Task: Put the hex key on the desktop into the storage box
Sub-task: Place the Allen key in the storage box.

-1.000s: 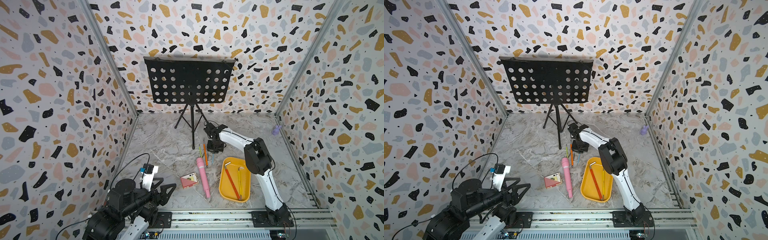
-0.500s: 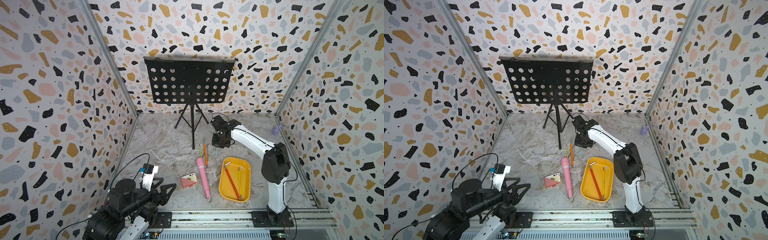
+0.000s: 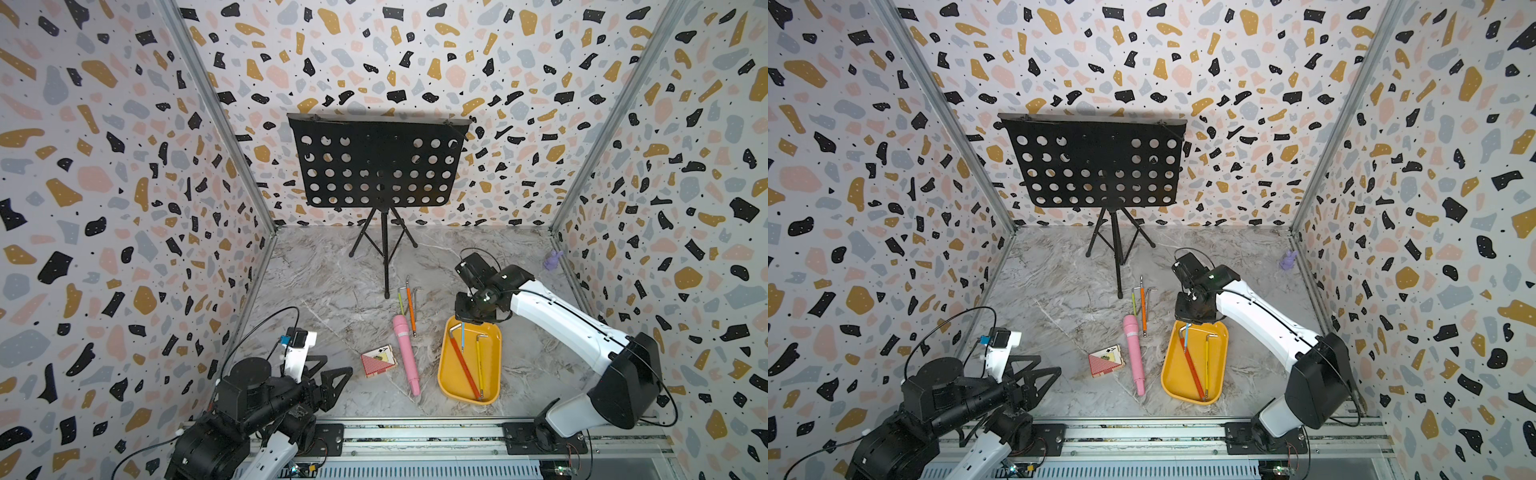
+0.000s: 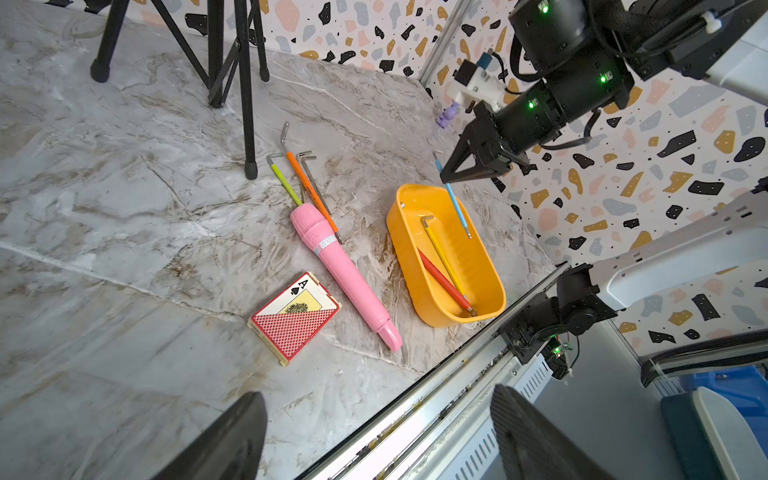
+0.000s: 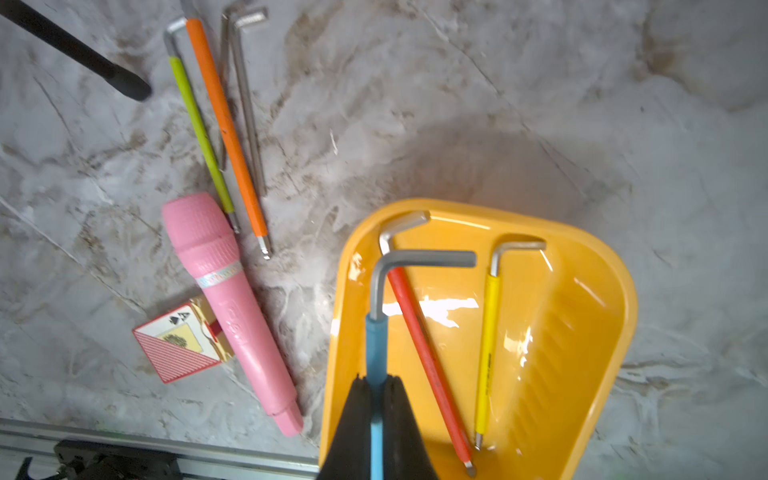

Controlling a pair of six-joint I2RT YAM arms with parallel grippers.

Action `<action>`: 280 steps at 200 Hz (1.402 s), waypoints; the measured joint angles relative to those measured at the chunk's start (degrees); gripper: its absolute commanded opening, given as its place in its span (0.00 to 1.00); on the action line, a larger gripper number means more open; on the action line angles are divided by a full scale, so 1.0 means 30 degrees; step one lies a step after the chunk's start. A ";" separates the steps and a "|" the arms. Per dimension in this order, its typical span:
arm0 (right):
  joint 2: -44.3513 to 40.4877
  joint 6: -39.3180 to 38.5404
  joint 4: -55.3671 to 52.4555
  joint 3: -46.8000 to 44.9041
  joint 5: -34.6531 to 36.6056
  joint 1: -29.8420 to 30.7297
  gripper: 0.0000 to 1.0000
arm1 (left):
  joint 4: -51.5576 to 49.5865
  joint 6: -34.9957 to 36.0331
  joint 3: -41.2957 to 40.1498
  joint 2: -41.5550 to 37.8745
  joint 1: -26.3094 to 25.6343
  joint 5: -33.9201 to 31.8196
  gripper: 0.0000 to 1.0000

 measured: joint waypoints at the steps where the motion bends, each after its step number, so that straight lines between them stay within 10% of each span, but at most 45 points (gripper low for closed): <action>1: -0.0044 0.0000 0.0015 -0.0073 -0.0015 0.0000 0.00 | 0.0000 0.0000 0.0000 0.0000 0.0000 0.0000 0.88; 82: -0.1792 -0.0918 0.1173 -0.5916 -0.0852 0.0000 0.00 | 0.0007 0.0000 0.0000 0.0000 0.0029 0.0022 0.88; 280: 0.2718 -0.2645 0.4430 -0.6062 -0.0372 -0.1042 0.03 | 0.0007 0.0000 0.0000 0.0000 0.0029 0.0022 0.88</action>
